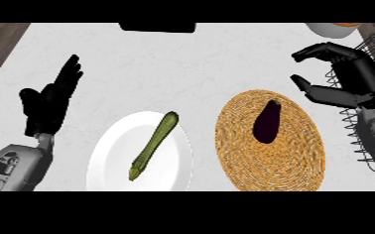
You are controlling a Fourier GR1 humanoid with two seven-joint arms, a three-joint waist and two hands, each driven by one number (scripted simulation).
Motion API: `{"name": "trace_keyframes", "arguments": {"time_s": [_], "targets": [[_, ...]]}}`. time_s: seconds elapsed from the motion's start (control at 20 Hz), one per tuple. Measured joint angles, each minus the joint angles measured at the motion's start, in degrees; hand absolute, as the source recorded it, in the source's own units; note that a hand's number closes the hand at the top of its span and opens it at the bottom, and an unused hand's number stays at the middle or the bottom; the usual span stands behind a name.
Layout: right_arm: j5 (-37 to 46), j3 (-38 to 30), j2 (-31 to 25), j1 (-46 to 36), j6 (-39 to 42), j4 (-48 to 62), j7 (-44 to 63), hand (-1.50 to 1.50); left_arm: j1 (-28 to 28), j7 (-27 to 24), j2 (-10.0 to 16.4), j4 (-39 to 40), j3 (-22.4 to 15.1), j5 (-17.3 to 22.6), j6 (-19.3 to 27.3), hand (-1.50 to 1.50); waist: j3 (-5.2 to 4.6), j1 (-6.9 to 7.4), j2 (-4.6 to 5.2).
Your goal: Pick the eggplant from the placemat and place it in the basket
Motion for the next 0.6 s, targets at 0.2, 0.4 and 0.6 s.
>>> {"name": "trace_keyframes", "arguments": {"time_s": [0.2, 0.4, 0.6], "targets": [[10.85, 8.06, 8.35, -3.35, -8.83, 3.22, 0.03, -1.5, -0.31, 3.24, -0.3, 1.51, 1.22, 3.26, -2.68, 0.0, -0.04, -0.26, -0.62], [17.39, 11.74, 14.62, -9.01, -15.67, 4.11, 9.18, -1.5, 0.32, 4.02, -0.62, 2.71, 2.54, 4.31, -3.85, 0.0, -0.07, -1.35, -1.17], [19.16, 12.35, 15.49, -18.05, -14.21, 5.9, 24.83, -1.5, 0.76, 5.65, -0.84, 1.66, 2.76, 4.43, -3.61, 0.0, -0.14, -1.67, -1.55]]}}
